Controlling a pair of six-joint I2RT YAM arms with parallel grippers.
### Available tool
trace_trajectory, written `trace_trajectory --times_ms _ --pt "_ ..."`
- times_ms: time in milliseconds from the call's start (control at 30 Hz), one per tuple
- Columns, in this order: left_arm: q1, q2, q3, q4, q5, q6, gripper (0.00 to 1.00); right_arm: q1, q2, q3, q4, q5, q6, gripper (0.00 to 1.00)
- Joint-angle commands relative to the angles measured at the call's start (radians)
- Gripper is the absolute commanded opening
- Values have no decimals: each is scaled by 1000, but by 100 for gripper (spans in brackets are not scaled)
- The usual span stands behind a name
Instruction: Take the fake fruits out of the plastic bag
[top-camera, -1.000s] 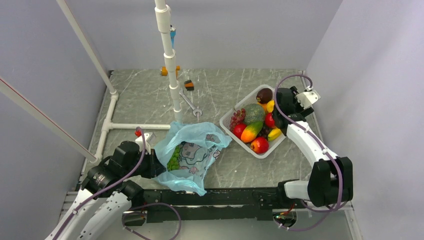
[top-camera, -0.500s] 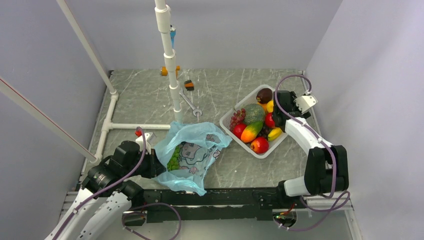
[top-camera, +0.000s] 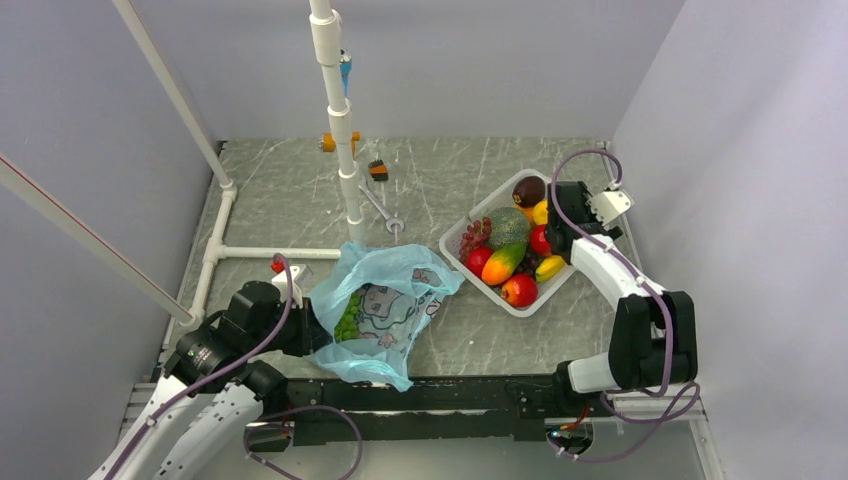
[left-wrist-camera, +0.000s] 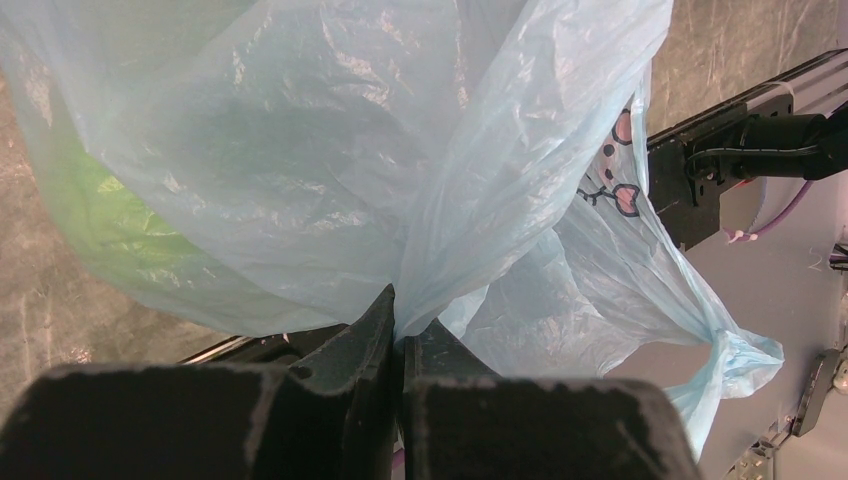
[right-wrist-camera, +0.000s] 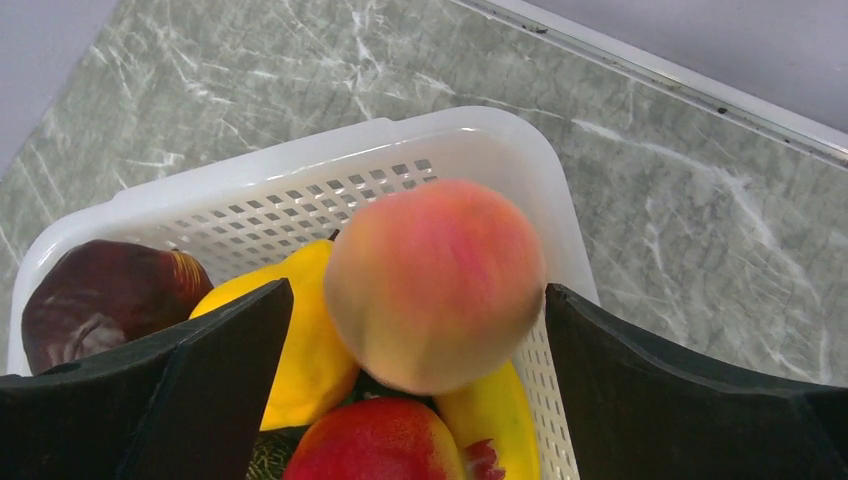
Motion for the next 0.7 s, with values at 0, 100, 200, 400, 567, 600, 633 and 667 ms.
trace_trajectory --times_ms 0,100,200,400,567,600,633,667 --pt "4 16 -3 33 15 12 10 -4 -69 39 14 -15 -31 99" --pt "3 17 -2 32 14 12 10 -2 -123 22 39 -53 -59 99" --pt "3 14 -3 32 10 10 11 4 -190 9 66 -117 -93 99" --pt "4 6 -3 31 4 5 11 65 -294 -46 210 -334 -209 99" --pt "3 4 -2 29 -1 2 11 186 -277 -16 221 -453 -252 99" --pt "4 2 -2 30 -2 0 11 224 -265 -2 207 -454 -259 99" --pt "4 0 -2 29 -3 -1 11 261 -253 12 197 -453 -271 99" --pt "3 -1 -2 29 -4 0 11 301 -242 22 189 -450 -281 99"
